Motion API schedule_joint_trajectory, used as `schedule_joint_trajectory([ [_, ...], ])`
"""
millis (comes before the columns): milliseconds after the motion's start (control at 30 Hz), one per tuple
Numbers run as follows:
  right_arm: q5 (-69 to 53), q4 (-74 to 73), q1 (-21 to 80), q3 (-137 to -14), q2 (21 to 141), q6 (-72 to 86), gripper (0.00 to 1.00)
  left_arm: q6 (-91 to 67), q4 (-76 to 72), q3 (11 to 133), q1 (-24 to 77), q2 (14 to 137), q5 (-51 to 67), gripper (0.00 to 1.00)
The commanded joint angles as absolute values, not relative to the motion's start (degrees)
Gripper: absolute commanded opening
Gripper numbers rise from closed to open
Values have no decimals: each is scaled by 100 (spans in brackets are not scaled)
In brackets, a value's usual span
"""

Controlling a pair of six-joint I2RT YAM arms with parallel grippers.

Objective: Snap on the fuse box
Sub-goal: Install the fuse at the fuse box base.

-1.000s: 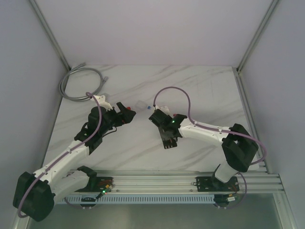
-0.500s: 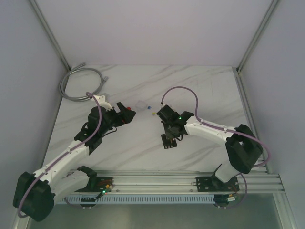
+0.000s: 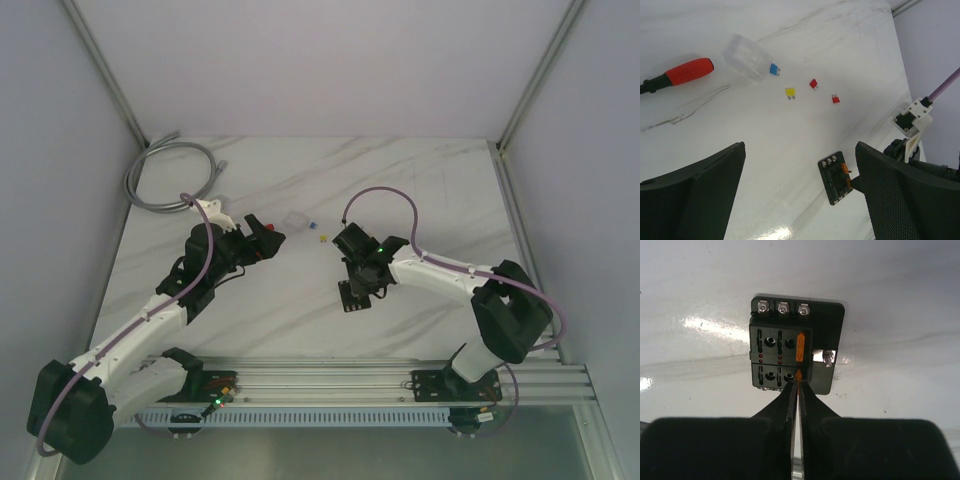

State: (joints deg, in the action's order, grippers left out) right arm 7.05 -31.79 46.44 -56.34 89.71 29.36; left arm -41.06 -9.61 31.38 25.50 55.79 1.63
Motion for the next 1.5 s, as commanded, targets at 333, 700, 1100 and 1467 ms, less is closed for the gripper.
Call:
schedule_joint_trajectory([
  [333,425,-3244,4601,-5077,9543,2992,0,-4058,-918,3136,2529,5537,218,100],
  [700,681,-3240,4622,-4553,10078,3085,0,-4068,-921,3120,2527,5519,202,100],
  [1100,828,-3453,4693,-6085,8931,2539,12,-4069,-896,3146,2522,5458,167,100],
  [1467,1170,-2982,3922,-6908,9086,1221,35,-3983,-878,3218,2523,5570,111,100],
])
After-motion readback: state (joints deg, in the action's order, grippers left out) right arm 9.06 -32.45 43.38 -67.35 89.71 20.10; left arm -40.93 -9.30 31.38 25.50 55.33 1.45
